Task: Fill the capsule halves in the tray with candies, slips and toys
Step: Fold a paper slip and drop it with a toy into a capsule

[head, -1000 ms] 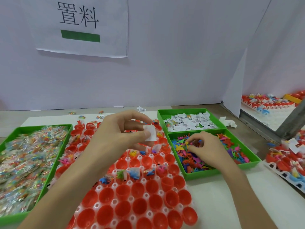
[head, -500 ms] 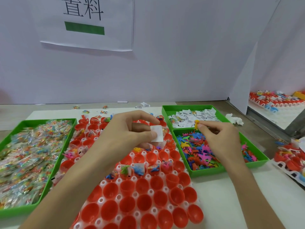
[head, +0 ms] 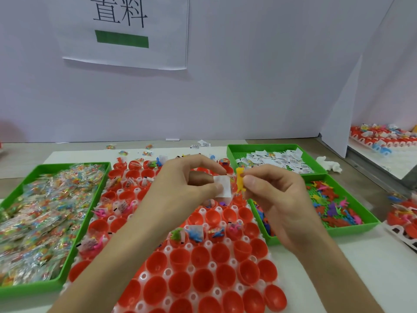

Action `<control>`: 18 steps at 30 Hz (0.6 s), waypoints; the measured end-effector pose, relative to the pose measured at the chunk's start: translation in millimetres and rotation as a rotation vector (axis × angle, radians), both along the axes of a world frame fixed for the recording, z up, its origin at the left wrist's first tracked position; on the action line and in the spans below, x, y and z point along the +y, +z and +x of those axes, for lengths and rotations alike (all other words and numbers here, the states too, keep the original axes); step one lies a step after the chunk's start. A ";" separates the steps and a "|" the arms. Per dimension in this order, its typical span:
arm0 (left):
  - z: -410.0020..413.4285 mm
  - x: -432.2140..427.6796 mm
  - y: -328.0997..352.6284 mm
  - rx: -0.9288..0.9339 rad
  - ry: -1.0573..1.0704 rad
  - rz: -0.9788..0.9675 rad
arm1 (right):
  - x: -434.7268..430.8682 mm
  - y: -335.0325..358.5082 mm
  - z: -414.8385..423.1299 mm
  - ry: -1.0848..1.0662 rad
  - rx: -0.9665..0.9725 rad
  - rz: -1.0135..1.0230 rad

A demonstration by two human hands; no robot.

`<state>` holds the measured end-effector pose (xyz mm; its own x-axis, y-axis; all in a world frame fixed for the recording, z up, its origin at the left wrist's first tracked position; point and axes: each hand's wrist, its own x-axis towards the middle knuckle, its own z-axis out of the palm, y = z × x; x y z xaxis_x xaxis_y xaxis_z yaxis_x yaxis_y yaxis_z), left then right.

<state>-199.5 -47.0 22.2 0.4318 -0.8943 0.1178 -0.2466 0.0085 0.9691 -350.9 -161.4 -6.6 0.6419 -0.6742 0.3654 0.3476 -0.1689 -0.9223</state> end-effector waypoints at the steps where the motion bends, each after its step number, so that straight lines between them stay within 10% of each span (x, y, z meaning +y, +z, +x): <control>1: -0.4 -0.1 -0.6 -0.004 0.012 -0.015 | 4.4 -1.4 2.9 -0.017 0.006 -0.047; 18: -5.1 -0.4 1.0 0.369 -0.034 -0.145 | 19.0 -3.9 10.7 -0.270 0.022 -0.198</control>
